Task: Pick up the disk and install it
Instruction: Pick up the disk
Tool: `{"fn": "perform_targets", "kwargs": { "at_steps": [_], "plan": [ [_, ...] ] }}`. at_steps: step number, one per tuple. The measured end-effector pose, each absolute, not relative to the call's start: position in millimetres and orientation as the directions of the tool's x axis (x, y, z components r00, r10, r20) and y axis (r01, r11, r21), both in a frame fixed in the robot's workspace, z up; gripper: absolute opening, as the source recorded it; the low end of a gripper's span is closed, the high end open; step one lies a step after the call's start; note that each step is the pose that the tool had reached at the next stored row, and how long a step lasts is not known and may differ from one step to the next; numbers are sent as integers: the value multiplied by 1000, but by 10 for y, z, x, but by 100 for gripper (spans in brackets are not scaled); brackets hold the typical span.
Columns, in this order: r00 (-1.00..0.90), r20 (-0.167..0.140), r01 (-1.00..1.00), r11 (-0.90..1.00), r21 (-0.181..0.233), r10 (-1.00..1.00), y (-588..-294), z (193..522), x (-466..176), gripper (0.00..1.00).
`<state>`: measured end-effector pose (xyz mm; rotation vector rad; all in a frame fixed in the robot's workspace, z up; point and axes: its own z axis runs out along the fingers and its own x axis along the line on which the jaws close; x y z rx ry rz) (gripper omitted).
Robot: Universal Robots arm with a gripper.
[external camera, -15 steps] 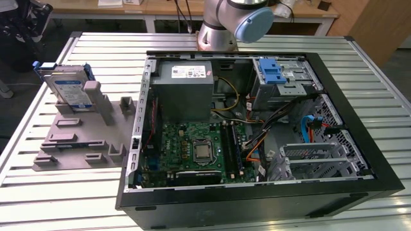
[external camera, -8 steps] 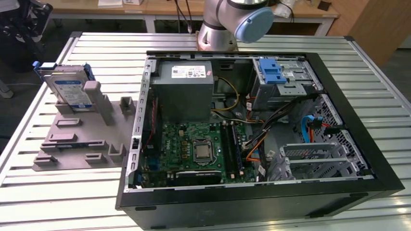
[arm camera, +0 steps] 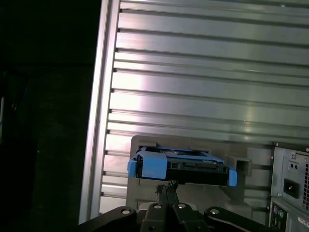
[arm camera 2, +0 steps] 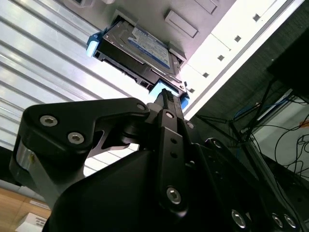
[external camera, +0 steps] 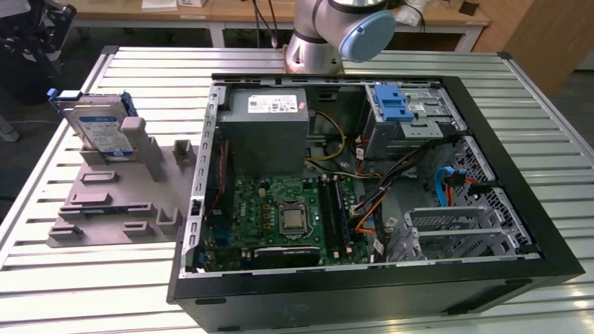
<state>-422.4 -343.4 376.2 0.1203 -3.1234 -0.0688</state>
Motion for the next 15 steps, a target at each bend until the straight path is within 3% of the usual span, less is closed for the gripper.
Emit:
{"fn": "perform_targets", "kwargs": {
  "at_steps": [15],
  "plan": [
    [-990, 13, -136, 990, 45, -137, -3434, 3762, -4225, 11]
  ]
}}
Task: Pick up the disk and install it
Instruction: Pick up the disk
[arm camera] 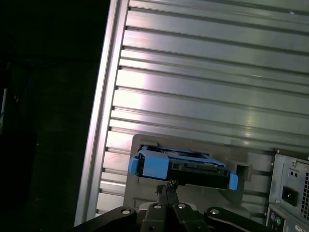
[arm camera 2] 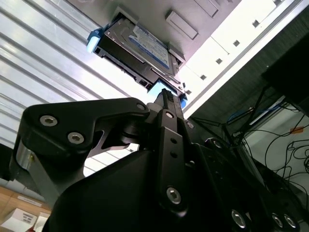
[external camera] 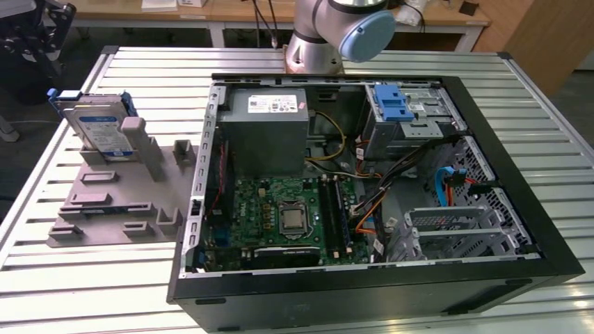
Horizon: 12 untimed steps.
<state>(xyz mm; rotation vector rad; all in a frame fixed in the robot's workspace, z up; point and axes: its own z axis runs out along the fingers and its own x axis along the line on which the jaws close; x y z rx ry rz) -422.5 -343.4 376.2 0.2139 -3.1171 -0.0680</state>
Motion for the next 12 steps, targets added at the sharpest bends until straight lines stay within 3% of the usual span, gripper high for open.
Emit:
{"fn": "perform_targets", "kwargs": {
  "at_steps": [12],
  "plan": [
    [-984, 13, -176, 983, 45, -177, -3434, 3762, -4226, 11]
  ]
}}
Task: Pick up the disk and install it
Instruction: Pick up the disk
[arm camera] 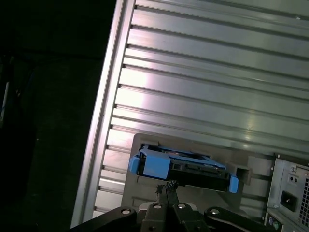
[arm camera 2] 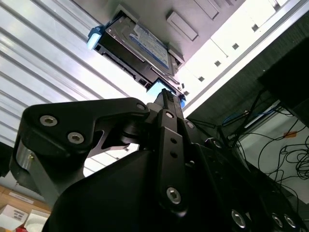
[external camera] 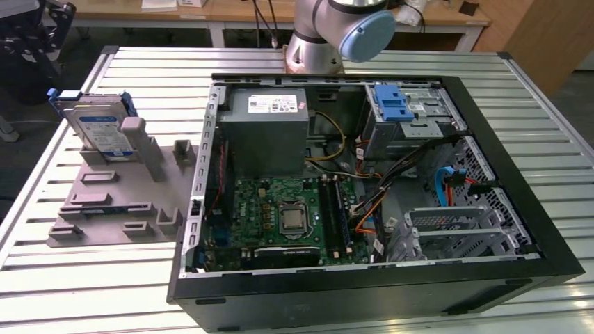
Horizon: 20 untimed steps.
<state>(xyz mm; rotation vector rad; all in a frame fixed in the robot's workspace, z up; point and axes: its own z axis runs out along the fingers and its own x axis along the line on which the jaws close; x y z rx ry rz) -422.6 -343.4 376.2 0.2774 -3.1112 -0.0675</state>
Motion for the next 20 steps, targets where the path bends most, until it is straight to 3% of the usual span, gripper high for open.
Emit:
{"fn": "perform_targets", "kwargs": {
  "at_steps": [20],
  "plan": [
    [-970, 13, -241, 970, 45, -241, -3434, 3762, -4227, 11]
  ]
}}
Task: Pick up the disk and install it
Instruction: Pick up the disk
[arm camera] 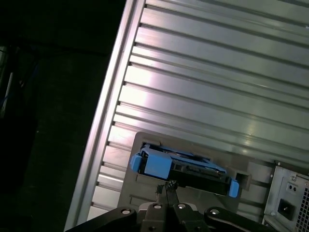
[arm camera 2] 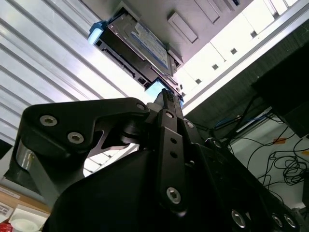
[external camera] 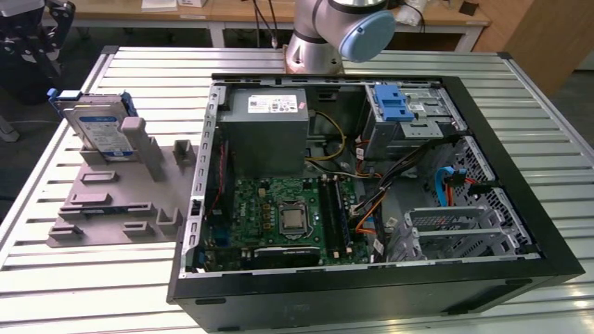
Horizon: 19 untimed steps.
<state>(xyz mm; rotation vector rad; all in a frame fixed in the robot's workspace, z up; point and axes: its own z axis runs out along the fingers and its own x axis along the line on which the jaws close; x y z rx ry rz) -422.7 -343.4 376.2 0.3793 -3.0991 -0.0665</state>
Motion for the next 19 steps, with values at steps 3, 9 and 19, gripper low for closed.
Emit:
{"fn": "perform_targets", "kwargs": {
  "at_steps": [3, 9, 19],
  "plan": [
    [-968, 13, -250, 967, 45, -251, -3434, 3762, -4227, 11],
    [-963, 13, -269, 962, 45, -270, -3434, 3762, -4227, 11],
    [-954, 13, -300, 953, 45, -300, -3434, 3762, -4228, 11]
  ]
}}
